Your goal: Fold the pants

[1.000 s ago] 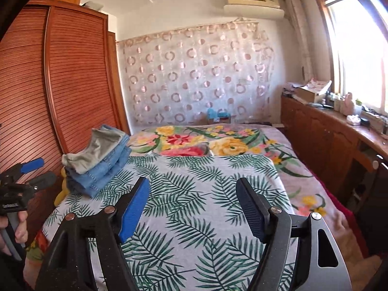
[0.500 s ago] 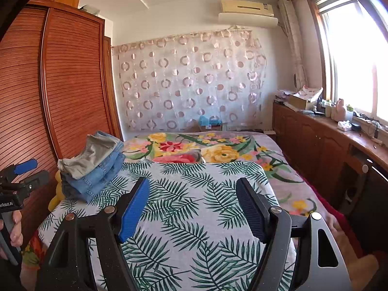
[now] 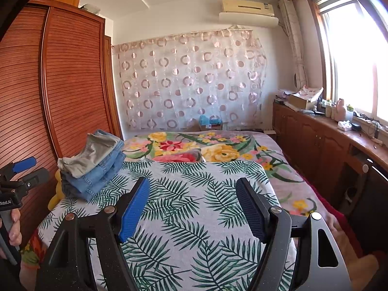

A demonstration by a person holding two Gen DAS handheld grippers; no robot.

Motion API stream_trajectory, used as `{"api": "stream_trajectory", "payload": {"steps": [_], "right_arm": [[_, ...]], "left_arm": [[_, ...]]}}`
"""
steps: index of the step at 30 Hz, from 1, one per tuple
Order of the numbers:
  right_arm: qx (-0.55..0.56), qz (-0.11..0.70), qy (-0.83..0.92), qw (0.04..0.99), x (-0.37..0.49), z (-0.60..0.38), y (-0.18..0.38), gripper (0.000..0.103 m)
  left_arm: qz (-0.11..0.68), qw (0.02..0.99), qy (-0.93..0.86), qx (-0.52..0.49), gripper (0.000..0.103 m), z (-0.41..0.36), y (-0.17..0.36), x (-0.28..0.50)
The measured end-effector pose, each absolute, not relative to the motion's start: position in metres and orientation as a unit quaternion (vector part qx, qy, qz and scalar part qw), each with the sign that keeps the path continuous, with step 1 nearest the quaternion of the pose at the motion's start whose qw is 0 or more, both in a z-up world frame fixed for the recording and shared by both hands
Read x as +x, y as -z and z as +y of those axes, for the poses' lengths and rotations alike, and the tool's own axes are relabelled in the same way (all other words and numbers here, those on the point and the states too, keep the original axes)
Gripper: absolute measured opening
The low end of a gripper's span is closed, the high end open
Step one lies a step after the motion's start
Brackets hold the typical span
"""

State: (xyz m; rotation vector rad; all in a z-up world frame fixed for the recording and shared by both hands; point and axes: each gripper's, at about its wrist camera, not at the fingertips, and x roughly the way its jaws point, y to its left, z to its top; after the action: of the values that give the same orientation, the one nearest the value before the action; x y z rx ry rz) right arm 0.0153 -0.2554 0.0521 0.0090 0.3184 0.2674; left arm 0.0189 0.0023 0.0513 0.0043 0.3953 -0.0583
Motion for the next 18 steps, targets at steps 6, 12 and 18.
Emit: {"api": "stream_trajectory", "payload": {"steps": [6, 12, 18], "right_arm": [[0.004, 0.158, -0.134, 0.978, 0.0146, -0.2566, -0.0521, 0.075], [0.004, 0.156, -0.136, 0.978, 0.0135, -0.2585, -0.0518, 0.075], [0.003, 0.154, -0.138, 0.978, 0.0142, -0.2619, -0.0522, 0.075]], "left_arm": [[0.197, 0.98, 0.028, 0.003, 0.102, 0.0017, -0.0515, 0.019], [0.197, 0.98, 0.028, 0.002, 0.102, 0.0022, -0.0513, 0.0188], [0.197, 0.98, 0.029, 0.003, 0.102, 0.0016, -0.0509, 0.0188]]}}
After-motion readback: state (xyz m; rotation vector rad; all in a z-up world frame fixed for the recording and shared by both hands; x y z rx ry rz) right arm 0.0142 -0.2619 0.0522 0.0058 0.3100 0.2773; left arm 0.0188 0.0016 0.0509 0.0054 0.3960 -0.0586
